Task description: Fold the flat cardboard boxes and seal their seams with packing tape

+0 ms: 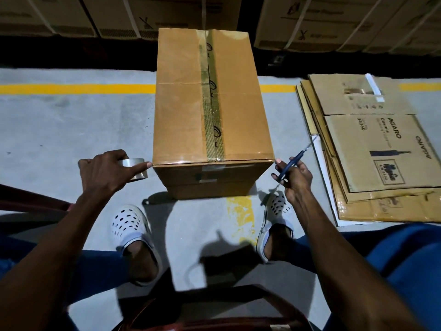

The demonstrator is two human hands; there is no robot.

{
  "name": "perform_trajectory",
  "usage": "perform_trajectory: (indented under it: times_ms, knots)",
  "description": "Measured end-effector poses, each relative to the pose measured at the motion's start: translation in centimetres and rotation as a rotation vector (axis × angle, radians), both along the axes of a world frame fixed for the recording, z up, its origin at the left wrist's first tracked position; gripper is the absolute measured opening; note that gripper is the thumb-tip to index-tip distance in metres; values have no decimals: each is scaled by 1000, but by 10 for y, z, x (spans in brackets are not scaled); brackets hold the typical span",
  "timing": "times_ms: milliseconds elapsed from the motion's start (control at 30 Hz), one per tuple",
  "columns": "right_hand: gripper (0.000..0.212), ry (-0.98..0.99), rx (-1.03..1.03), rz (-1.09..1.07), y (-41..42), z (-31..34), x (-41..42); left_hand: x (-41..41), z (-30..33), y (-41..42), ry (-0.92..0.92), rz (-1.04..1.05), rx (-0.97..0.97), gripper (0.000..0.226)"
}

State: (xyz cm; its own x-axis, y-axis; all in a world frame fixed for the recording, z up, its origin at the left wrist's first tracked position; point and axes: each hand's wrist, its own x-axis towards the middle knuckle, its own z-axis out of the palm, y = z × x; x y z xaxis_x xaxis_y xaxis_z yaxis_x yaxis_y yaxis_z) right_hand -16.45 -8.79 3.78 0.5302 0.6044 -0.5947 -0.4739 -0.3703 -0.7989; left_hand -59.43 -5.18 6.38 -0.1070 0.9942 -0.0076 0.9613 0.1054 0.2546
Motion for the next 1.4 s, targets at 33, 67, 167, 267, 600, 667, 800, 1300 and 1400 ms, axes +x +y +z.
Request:
perform_trajectory:
  times_ms: [33, 67, 167, 267, 600, 667, 800, 1300, 1400]
  knots:
    - [42, 18, -10, 27, 1, -2, 0, 1, 0, 0, -5, 3, -4, 64]
    - [39, 27, -20, 57, 2, -2, 1, 1, -1, 0, -12, 5, -7, 65]
    - [39, -53, -57, 136, 4, -3, 6, 1, -3, 0, -23, 8, -6, 70]
    - [43, -242, -131, 187, 6, -1, 7, -1, -4, 0, -43, 16, -18, 73]
    - [46, -321, -21, -27, 0, 14, -4, 1, -3, -3, -72, 18, -4, 67]
    - [44, -323, 0, 5, 0, 15, -14, 1, -2, -3, -71, 20, -6, 66]
    - [43, -537, -23, -3, 0, 16, -29, 4, -1, -4, -61, 36, -12, 63]
    - [49, -781, -160, 64, 8, 20, -29, 5, -4, -4, -78, 34, -12, 65]
    - [38, -1066, 105, 159, 1, 33, -47, 8, -3, -5, -97, 16, 4, 54]
